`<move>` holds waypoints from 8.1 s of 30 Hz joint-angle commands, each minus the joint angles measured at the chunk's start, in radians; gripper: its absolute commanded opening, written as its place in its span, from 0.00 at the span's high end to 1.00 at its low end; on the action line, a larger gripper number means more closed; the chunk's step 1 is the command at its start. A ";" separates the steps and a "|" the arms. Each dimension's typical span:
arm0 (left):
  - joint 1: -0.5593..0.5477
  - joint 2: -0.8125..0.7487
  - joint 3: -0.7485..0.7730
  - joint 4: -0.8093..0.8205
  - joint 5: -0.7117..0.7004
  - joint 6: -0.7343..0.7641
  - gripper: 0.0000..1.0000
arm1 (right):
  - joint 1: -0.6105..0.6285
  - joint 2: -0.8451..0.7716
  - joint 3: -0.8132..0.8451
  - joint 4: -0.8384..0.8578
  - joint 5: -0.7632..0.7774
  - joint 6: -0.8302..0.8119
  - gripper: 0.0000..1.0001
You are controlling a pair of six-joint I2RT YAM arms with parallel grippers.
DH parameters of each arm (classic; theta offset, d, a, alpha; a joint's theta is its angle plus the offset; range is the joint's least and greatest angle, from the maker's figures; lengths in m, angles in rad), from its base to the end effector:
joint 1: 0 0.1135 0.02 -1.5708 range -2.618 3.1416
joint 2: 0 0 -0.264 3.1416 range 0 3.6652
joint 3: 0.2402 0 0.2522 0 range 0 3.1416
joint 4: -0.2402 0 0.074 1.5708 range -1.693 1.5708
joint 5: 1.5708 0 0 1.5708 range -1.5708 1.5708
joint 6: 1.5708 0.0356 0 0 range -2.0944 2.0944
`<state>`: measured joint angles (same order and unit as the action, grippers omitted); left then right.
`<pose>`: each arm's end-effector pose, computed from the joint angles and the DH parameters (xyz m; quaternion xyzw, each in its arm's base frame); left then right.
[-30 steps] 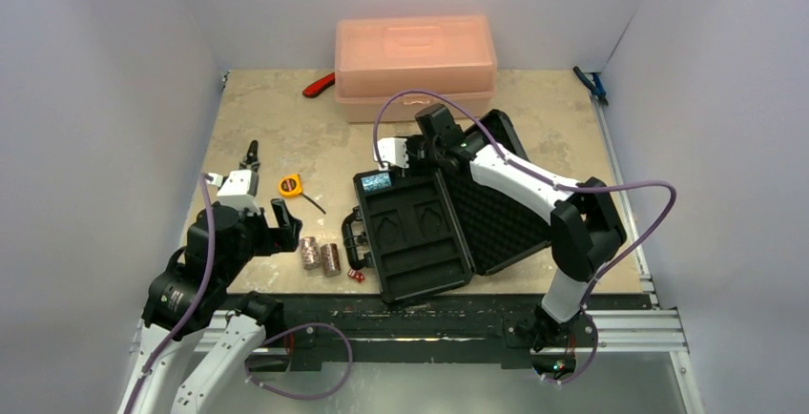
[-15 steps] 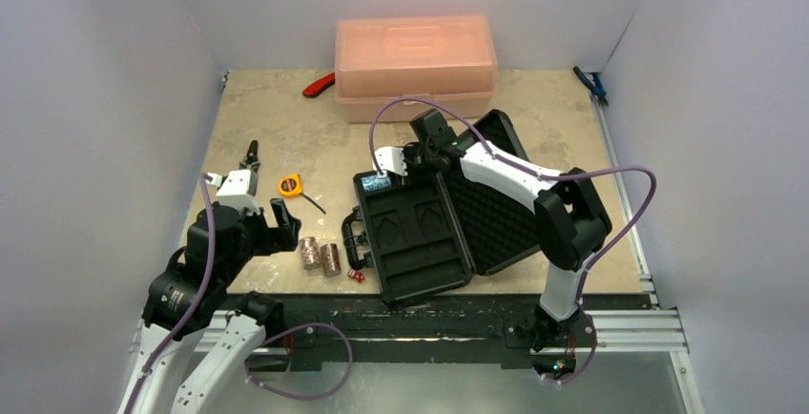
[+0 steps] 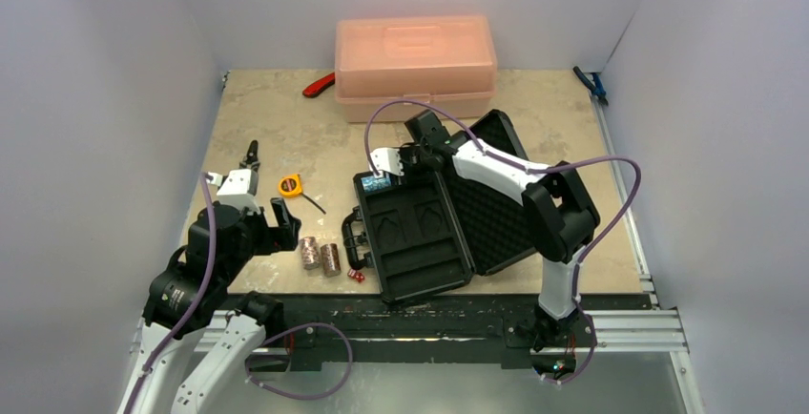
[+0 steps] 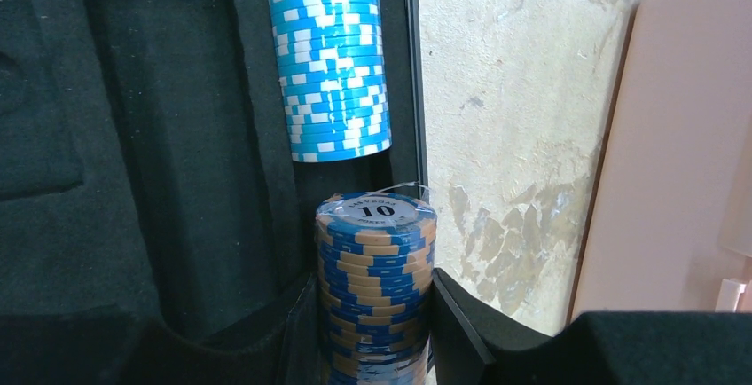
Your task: Pack up texas hold em set
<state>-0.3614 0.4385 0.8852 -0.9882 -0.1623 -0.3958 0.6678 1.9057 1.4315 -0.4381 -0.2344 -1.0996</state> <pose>0.0670 -0.0192 0.3293 -0.0548 0.8668 -0.1158 0.4819 0.3235 0.2657 0.2184 -0.7505 0.5669 0.0393 0.3374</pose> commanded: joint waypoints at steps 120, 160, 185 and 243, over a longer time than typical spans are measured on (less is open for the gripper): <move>0.007 -0.021 -0.006 0.027 -0.057 0.018 0.16 | -0.054 -0.062 -0.173 0.344 0.135 1.279 1.00; 0.007 0.019 0.003 0.005 -0.086 -0.012 0.00 | -0.054 -0.713 -0.339 0.229 0.362 1.307 0.01; 0.007 0.129 0.006 -0.006 -0.117 -0.027 0.00 | -0.055 -0.803 -0.462 0.201 0.413 1.538 0.01; -0.206 0.708 -0.199 0.208 0.099 -0.431 0.44 | -0.054 -0.583 -0.416 0.235 0.290 1.411 0.01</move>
<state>-0.5579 1.1294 0.6983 -0.8200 -0.0349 -0.8028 0.6106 1.3331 0.9833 -0.2390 0.0780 0.3210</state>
